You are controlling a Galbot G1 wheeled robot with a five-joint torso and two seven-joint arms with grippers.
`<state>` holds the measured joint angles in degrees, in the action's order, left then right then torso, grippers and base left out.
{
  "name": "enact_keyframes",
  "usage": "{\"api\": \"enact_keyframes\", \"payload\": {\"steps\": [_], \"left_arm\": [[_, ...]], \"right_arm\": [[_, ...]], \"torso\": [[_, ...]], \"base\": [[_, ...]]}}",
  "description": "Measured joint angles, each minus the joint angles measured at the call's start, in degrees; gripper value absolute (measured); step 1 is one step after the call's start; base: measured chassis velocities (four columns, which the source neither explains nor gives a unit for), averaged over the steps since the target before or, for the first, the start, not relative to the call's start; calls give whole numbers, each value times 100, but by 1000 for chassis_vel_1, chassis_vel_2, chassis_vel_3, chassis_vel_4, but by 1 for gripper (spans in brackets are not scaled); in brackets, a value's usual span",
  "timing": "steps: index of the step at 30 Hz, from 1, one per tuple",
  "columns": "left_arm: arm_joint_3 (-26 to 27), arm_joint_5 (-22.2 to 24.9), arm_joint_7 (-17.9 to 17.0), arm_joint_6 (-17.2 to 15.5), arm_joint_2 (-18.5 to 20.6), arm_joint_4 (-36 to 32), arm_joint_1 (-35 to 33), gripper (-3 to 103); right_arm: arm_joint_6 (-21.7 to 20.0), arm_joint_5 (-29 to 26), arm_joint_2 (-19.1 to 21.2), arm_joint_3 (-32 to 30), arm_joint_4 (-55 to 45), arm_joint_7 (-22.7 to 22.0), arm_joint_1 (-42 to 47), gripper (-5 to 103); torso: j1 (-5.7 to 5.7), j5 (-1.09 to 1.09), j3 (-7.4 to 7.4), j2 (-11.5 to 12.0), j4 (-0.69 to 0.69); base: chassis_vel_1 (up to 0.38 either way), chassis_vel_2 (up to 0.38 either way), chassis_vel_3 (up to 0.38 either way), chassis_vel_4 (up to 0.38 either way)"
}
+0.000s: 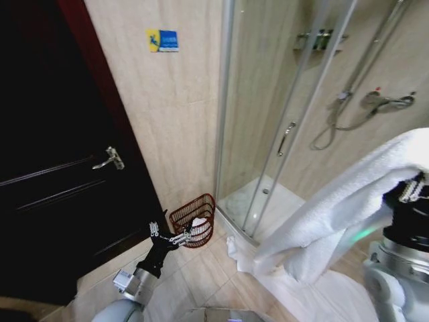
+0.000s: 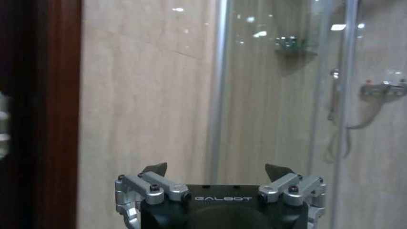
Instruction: Discard the used towel into the hamper.
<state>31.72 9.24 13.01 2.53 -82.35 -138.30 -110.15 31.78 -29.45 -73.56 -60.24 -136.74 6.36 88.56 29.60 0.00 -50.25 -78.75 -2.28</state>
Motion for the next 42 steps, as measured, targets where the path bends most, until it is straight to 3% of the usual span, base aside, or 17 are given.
{"api": "enact_keyframes", "payload": {"steps": [19,23,26,42], "left_arm": [[0,0,0,0,0,0,0,100],[1,0,0,0,0,0,0,100],[0,0,0,0,0,0,0,100],[0,0,0,0,0,0,0,100]], "right_arm": [[-42,-15,-7,-23,-43,-16,17,9],[-55,-1,11,-39,-57,-194,12,9],[-64,-12,61,-69,-65,-227,11,9],[4,-44,22,-45,-20,-88,18,9]], "torso": [[0,-2,0,0,-1],[0,-2,0,0,-3],[0,-1,0,0,2],[-2,1,0,0,1]], "base": [[117,127,126,116],[87,81,93,86],[-1,11,10,20],[58,-57,-65,67]]}}
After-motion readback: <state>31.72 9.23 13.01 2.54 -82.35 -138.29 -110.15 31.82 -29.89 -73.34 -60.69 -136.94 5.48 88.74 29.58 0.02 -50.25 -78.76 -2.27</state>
